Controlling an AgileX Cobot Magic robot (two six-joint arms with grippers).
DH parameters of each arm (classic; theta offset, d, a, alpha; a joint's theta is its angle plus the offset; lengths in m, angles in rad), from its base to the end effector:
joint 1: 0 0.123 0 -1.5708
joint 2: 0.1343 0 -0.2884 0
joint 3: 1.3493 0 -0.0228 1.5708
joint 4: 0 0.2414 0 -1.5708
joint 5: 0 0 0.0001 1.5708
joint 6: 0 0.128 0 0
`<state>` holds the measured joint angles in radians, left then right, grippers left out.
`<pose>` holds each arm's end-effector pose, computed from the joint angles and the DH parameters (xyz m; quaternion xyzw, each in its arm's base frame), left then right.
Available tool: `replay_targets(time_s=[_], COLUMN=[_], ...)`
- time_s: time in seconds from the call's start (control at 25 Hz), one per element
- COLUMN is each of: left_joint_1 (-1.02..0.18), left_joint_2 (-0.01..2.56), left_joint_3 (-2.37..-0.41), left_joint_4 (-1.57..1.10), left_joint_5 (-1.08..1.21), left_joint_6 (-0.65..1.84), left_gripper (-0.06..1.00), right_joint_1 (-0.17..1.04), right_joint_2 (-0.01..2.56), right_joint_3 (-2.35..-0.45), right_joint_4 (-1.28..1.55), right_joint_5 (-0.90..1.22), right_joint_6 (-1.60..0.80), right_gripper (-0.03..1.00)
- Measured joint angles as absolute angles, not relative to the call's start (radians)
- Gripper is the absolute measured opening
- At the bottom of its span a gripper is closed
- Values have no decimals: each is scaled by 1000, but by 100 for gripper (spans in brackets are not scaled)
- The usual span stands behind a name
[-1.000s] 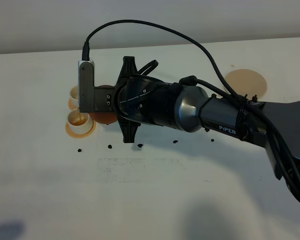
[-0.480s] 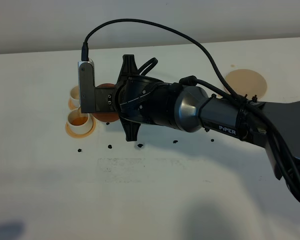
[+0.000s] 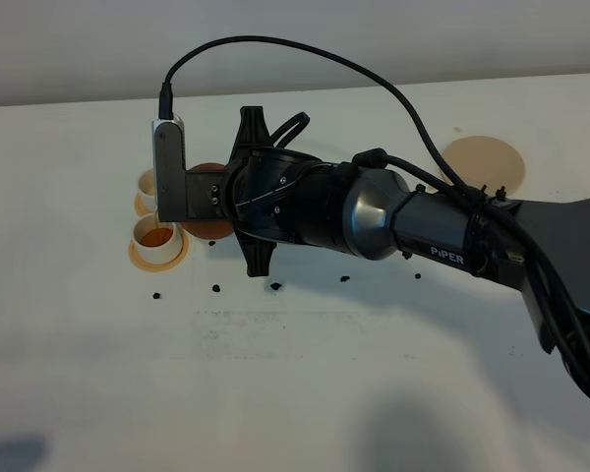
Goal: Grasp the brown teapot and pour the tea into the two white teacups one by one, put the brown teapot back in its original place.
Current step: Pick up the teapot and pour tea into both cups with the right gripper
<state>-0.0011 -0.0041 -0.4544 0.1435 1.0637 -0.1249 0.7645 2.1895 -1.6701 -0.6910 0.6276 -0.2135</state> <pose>0.0191 0.0160 0.2427 -0.0547 0.8607 0.0400 0.5046 0.3910 0.3085 0.1570 -0.6174 0.7027 -0.1871 0.3000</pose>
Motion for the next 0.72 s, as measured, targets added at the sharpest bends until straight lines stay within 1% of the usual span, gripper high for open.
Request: replay_targets(time_s=[0.72], left_joint_1=[-1], left_joint_2=[-4], left_joint_3=[-454], left_joint_4=[144], left_joint_5=[1064], left_joint_6=[-125], left_gripper=[32], right_joint_1=[766], right_joint_2=[2189], right_joint_3=[-1683], right_joint_4=[-714], right_joint_5=[583], right_joint_6=[-214], right_gripper=[9])
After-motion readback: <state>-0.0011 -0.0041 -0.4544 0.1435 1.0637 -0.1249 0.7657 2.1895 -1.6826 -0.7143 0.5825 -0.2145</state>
